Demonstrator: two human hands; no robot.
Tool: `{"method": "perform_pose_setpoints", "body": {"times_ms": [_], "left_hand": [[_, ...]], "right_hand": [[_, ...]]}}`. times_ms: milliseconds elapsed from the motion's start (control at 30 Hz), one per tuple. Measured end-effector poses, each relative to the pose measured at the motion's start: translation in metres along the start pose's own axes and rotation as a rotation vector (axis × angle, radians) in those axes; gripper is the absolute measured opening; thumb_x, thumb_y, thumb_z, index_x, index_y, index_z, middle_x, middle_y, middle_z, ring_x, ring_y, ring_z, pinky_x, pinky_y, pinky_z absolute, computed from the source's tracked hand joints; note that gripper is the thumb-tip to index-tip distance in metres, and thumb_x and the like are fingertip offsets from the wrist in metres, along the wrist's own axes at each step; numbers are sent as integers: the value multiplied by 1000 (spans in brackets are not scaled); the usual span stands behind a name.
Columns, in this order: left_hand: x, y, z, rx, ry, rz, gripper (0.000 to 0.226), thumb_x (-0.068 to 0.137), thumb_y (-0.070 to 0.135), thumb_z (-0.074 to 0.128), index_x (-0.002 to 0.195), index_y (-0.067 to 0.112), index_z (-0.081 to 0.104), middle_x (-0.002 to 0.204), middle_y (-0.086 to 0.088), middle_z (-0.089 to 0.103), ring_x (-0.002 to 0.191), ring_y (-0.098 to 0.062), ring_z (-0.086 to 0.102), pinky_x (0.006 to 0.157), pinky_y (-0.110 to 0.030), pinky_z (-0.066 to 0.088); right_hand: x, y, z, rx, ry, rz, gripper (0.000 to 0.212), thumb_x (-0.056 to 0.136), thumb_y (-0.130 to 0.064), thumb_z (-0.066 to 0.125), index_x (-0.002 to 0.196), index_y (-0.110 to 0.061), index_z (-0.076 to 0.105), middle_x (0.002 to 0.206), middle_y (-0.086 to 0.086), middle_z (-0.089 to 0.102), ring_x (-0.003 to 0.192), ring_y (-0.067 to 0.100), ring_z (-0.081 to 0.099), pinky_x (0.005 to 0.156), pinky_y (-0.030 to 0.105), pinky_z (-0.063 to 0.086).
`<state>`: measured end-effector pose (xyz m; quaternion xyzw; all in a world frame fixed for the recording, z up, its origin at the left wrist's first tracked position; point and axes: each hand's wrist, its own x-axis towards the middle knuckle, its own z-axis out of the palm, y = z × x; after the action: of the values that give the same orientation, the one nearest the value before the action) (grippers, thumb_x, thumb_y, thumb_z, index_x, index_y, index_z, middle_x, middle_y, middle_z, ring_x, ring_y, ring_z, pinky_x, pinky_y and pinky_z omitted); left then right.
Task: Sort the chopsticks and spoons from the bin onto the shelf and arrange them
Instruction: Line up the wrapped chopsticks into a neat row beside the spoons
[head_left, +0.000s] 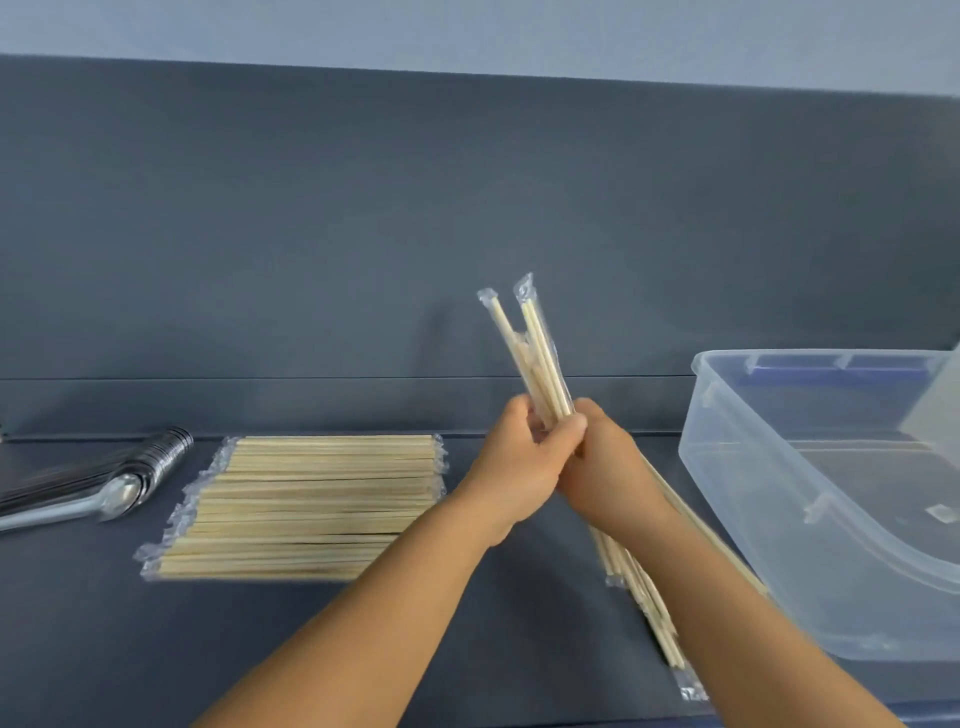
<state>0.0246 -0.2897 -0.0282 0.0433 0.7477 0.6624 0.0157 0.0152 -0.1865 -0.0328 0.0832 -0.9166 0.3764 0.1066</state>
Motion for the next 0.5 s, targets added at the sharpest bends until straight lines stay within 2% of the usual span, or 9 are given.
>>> {"method": "perform_pose_setpoints", "body": {"times_ms": [33,100,200,300,400,467,500], "left_hand": [[0,12,-1,-29,5,38,29,87,34,62,112,20,55,107,1,66,99,-14,63,85,-28,50],[0,33,-6,-71,-7,107,23,84,29,66,102,17,58,100,-4,67,93,-18,66,81,-34,52],[-3,48,-13,-45,-77,200,24,81,20,69,104,15,62,97,-6,68,90,-17,65,82,-32,53],[-8,45,-16,15,-135,212,23,84,12,69,105,13,62,107,-10,69,97,-18,66,90,-31,54],[-10,37,-18,31,-170,218,21,80,14,72,97,18,61,104,-8,70,94,-16,68,88,-30,54],[-12,33,-18,55,-198,223,20,81,11,72,96,19,60,97,-3,71,86,-8,67,82,-21,53],[-14,33,-18,83,-200,231,19,82,11,72,96,17,61,93,-2,70,83,-6,66,79,-16,52]], "right_hand": [[0,-8,-5,98,41,-28,4,85,-16,56,85,-15,52,67,-7,57,61,11,55,52,23,40],[-4,-23,-15,284,96,-93,13,83,-13,56,75,-24,57,63,-10,61,61,6,58,54,21,45],[-12,-34,-20,500,91,-135,26,86,-4,54,78,-27,65,63,-21,65,63,-8,61,56,7,44],[-17,-29,-12,579,64,-102,29,85,-1,57,84,-28,67,69,-23,69,72,-10,64,61,7,46],[-24,-17,1,589,3,-72,17,79,-10,67,82,-27,66,71,-9,70,72,-1,65,62,13,51],[-29,-11,9,551,-57,-57,9,73,-16,67,78,-23,64,70,-2,67,69,5,63,62,20,51],[-30,-9,11,532,-85,-56,12,73,-12,67,77,-22,62,70,1,66,68,7,62,61,22,52]]}}
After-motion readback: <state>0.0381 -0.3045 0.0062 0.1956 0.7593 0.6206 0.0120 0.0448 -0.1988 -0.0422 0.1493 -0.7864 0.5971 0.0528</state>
